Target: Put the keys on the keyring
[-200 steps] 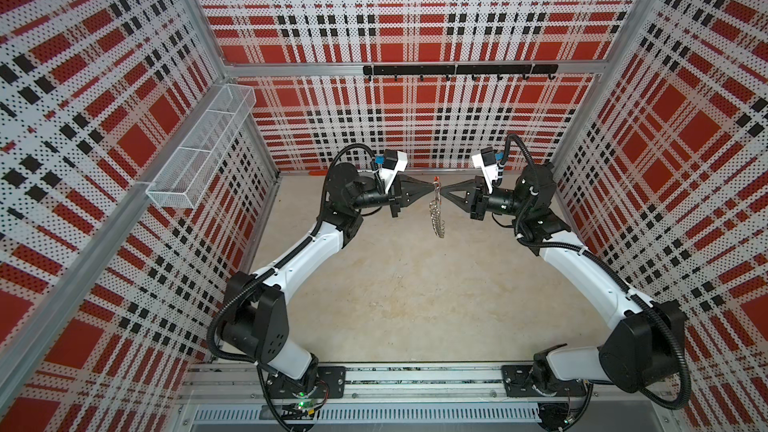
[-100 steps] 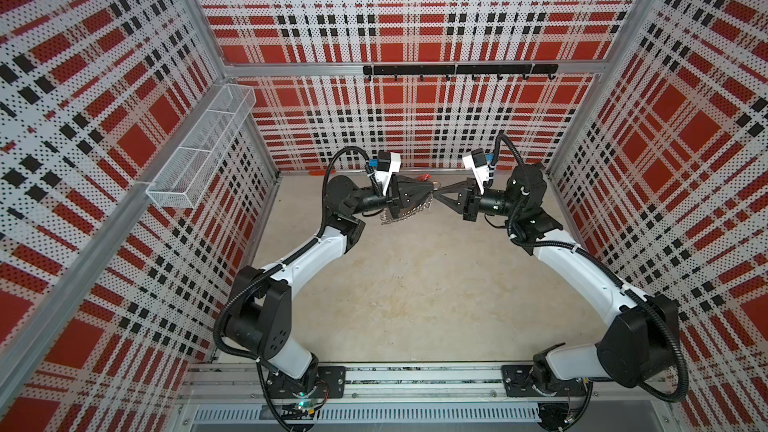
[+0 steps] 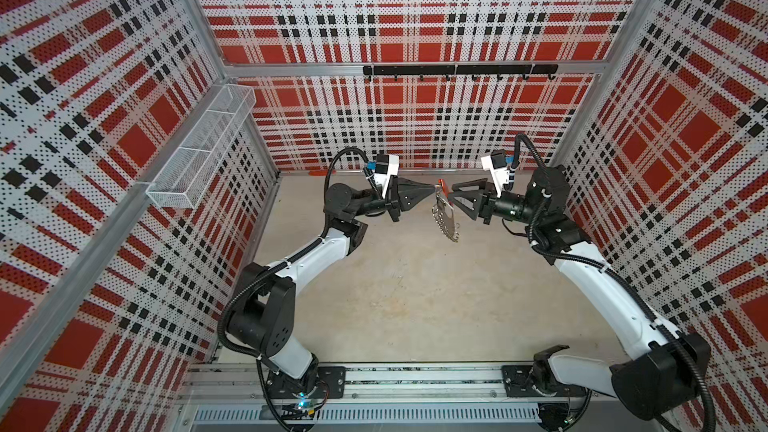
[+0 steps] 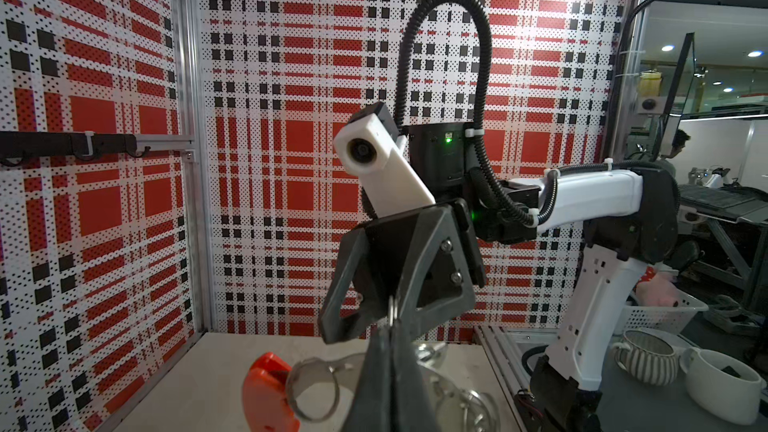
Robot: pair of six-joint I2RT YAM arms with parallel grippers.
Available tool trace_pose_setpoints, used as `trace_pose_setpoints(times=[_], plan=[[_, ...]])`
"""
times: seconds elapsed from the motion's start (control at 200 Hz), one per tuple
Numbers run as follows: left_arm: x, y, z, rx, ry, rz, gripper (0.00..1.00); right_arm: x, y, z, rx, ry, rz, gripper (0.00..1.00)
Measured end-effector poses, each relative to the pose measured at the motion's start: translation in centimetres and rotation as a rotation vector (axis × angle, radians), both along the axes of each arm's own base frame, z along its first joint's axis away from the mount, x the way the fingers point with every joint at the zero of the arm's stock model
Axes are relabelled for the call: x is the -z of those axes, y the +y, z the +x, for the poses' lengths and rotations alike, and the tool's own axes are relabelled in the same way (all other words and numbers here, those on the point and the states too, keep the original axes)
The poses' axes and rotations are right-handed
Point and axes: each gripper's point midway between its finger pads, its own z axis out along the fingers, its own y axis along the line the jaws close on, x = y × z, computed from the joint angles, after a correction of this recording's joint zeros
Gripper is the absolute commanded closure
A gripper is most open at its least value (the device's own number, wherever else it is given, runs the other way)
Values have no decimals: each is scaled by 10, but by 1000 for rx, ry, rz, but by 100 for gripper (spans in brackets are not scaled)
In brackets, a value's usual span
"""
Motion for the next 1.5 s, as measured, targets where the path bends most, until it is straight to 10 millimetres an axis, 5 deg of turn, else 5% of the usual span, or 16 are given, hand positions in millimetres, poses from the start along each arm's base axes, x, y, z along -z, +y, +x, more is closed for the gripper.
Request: trace_pose_setpoints(times=[0.396, 0.757, 0.902, 1.047, 1.238, 1.498], plan=[[-2, 0, -3, 29, 18, -20, 100, -15, 20, -12, -76, -58, 3, 62], [0, -1, -3, 38, 33, -16, 100, -10, 30, -9, -106, -53, 4, 83], [3, -1, -1, 42, 47, -13, 100, -10, 31, -9, -115, -57, 5, 100], [4, -1, 1, 40, 57, -14, 100, -9, 32, -7, -111, -60, -5, 100], [12, 8, 11, -6, 12, 7, 65, -3, 33, 8, -33, -81, -119, 100], [42, 15, 40, -192, -101, 207, 57, 60, 25, 48, 142, -72, -467, 100]])
